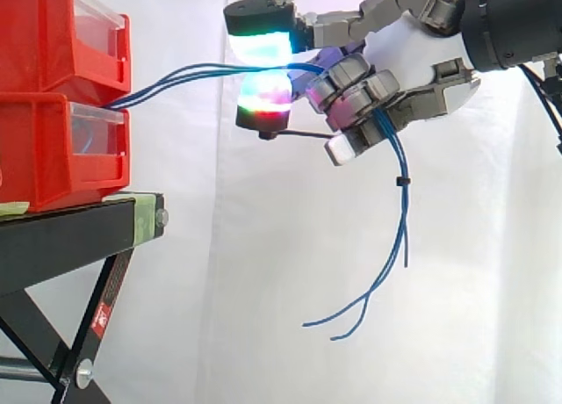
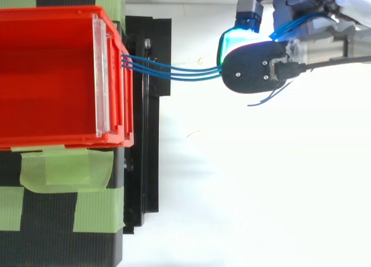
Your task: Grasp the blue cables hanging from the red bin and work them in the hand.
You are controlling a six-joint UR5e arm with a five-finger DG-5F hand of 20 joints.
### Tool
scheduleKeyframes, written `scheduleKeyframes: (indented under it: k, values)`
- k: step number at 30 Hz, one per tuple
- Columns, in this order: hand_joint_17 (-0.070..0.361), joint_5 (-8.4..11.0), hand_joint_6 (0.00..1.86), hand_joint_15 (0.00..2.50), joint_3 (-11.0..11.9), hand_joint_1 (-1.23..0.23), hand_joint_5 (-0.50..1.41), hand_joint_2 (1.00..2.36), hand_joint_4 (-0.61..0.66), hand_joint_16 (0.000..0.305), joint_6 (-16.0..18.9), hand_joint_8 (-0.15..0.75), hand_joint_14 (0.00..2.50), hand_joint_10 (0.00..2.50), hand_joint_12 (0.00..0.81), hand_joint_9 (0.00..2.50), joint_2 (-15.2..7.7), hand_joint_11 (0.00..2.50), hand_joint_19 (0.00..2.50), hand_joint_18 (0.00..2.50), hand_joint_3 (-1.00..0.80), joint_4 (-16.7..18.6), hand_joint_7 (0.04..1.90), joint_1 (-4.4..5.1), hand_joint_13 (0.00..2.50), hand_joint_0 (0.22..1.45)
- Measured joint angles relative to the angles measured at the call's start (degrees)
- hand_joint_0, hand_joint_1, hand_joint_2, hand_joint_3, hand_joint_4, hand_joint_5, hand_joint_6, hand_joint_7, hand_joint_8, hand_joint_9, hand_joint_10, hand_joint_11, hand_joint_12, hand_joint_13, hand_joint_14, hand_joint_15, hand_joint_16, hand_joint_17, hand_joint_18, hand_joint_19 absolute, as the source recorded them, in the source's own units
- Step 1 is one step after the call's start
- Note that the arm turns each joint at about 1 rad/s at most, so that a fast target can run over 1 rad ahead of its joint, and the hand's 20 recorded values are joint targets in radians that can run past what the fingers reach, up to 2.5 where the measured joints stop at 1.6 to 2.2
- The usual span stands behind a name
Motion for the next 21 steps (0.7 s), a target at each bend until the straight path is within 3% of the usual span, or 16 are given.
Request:
scheduleKeyframes:
  k: [2,5,6,7,8,9,11,12,14,15,16,17,18,19,20,21]
  values:
    - [0.148,-0.01,1.06,1.66,0.00,-0.72,-0.01,1.01,0.27,0.066,0.00,0.418,2.50,2.50,0.551,0.57,0.00,2.50,0.56,1.18,-0.18,0.00,1.06,-0.01,1.00,0.88]
    - [0.155,-0.01,1.11,1.61,0.00,-0.70,-0.01,1.02,0.28,0.069,0.00,0.414,2.50,2.50,0.544,0.57,-0.02,2.50,0.52,1.21,0.08,0.00,1.02,-0.02,1.02,0.95]
    - [0.156,0.01,1.11,1.62,0.00,-0.69,-0.01,1.12,0.28,0.069,0.00,0.415,2.50,2.50,0.542,0.57,-0.02,2.50,0.52,1.21,0.00,0.00,1.02,-0.02,1.02,0.93]
    - [0.156,0.01,1.11,1.64,0.00,-0.69,-0.01,1.12,0.28,0.069,0.00,0.415,2.50,2.50,0.544,0.57,-0.03,2.50,0.51,1.21,-0.05,0.00,1.02,-0.02,1.02,0.93]
    - [0.154,0.01,1.11,1.64,0.00,-0.69,-0.01,1.03,0.28,0.068,0.00,0.415,2.50,2.50,0.547,0.56,-0.03,2.50,0.53,1.20,-0.08,0.00,1.03,-0.03,1.01,0.96]
    - [0.149,0.01,1.09,1.67,0.00,-0.68,-0.01,1.01,0.27,0.066,0.00,0.413,2.50,2.50,0.548,0.55,-0.02,2.50,0.57,1.17,-0.25,0.00,1.05,-0.04,1.00,0.93]
    - [0.144,-0.01,1.04,1.68,0.00,-0.67,-0.01,1.01,0.27,0.064,0.00,0.410,2.50,2.50,0.546,0.53,-0.02,2.50,0.60,1.14,-0.30,0.00,1.07,-0.04,0.97,0.91]
    - [0.146,-0.02,1.06,1.65,0.00,-0.64,-0.01,1.05,0.26,0.065,0.00,0.414,2.50,2.50,0.542,0.52,-0.02,2.50,0.54,1.12,0.11,0.00,1.04,-0.07,0.97,1.00]
    - [0.137,-0.03,1.14,1.63,0.00,-0.57,0.00,1.46,0.24,0.061,0.00,0.401,2.50,2.50,0.530,0.51,-0.01,2.50,0.48,1.02,0.15,0.00,1.03,-0.10,0.93,0.94]
    - [0.134,-0.03,1.14,1.63,0.00,-0.57,0.00,1.49,0.24,0.060,0.00,0.392,2.50,2.50,0.527,0.51,-0.01,2.50,0.49,0.99,0.16,0.00,1.02,-0.10,0.92,0.96]
    - [0.136,-0.03,1.11,1.66,0.00,-0.57,0.01,1.47,0.25,0.060,0.00,0.395,2.50,2.50,0.531,0.51,0.00,2.50,0.50,1.00,0.12,0.00,1.03,-0.10,0.93,0.95]
    - [0.140,-0.03,1.00,1.69,0.00,-0.62,0.02,1.24,0.26,0.062,0.00,0.399,2.50,2.50,0.533,0.50,0.00,2.50,0.53,1.07,0.08,0.00,1.05,-0.11,0.94,0.98]
    - [0.137,-0.04,0.89,1.71,0.00,-0.63,0.02,1.01,0.25,0.061,0.00,0.400,2.50,2.50,0.538,0.48,0.00,2.50,0.64,1.08,-0.11,0.01,1.09,-0.11,0.94,1.00]
    - [0.128,-0.04,0.84,1.75,0.00,-0.63,0.03,1.01,0.24,0.057,0.00,0.389,2.50,2.50,0.533,0.47,0.01,2.50,0.73,1.06,-0.32,0.01,1.11,-0.11,0.91,0.98]
    - [0.124,-0.04,0.76,1.74,0.00,-0.62,0.04,1.02,0.23,0.055,0.00,0.385,2.50,2.50,0.526,0.46,0.01,2.50,0.77,1.05,-0.39,0.01,1.14,-0.11,0.89,0.97]
    - [0.128,-0.04,0.81,1.65,0.00,-0.62,0.05,1.01,0.23,0.057,0.00,0.394,2.50,2.50,0.522,0.47,0.01,2.50,0.59,0.99,0.08,0.01,1.11,-0.11,0.89,1.06]
